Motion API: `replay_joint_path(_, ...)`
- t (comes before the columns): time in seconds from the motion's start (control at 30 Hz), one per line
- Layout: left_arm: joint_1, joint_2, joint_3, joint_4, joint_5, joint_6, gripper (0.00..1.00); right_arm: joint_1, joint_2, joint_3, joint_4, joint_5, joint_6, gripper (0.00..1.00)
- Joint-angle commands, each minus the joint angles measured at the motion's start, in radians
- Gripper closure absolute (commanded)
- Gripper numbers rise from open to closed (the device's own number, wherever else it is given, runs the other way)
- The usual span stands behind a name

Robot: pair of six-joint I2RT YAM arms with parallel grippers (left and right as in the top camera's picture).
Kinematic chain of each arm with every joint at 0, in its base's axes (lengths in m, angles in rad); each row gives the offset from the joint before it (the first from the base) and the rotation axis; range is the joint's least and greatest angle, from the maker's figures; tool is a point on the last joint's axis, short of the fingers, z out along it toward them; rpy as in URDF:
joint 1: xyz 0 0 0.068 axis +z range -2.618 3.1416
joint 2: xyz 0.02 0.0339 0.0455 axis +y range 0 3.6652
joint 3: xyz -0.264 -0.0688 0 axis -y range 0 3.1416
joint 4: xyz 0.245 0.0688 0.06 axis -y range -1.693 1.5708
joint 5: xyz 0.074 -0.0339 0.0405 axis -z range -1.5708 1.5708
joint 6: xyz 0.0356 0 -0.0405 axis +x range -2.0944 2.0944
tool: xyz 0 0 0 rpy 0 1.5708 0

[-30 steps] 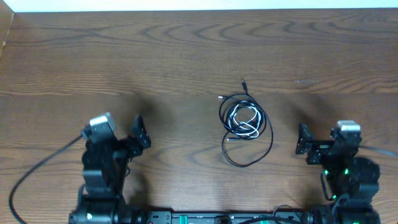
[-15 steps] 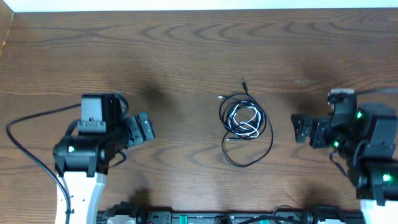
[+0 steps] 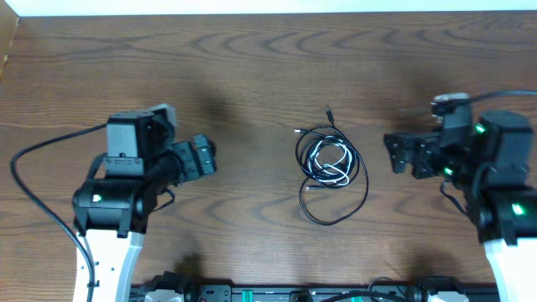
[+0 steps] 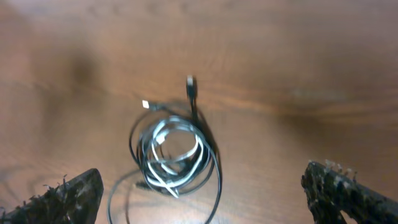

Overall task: Untangle cables
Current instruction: 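Move both grippers forward toward the tangled black and white cables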

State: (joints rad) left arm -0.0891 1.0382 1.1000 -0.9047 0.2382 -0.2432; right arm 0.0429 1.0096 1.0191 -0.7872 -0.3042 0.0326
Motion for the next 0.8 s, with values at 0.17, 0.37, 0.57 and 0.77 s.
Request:
replay_joint_path(0.17,-0.224,0.042,0.017,0.058,-0.042,0.131,0.02,0.2,0.255,0.013,0.0,0.129,-0.111,0.19)
replay_joint_path(0.37,-0.283,0.1,0.017,0.058,-0.063,0.131,0.02,0.26,0.413,0.013,0.068,0.25,-0.078,0.36)
replay_joint_path(0.57,-0.283,0.136,0.017,0.059,-0.064,0.131,0.02,0.26,0.53,0.013,0.145,0.245,-0.07,0.33)
replay_joint_path(0.77,-0.283,0.157,0.017,0.06,-0.064,0.131,0.02,0.26,0.629,0.013,0.18,0.246,-0.07,0.35)
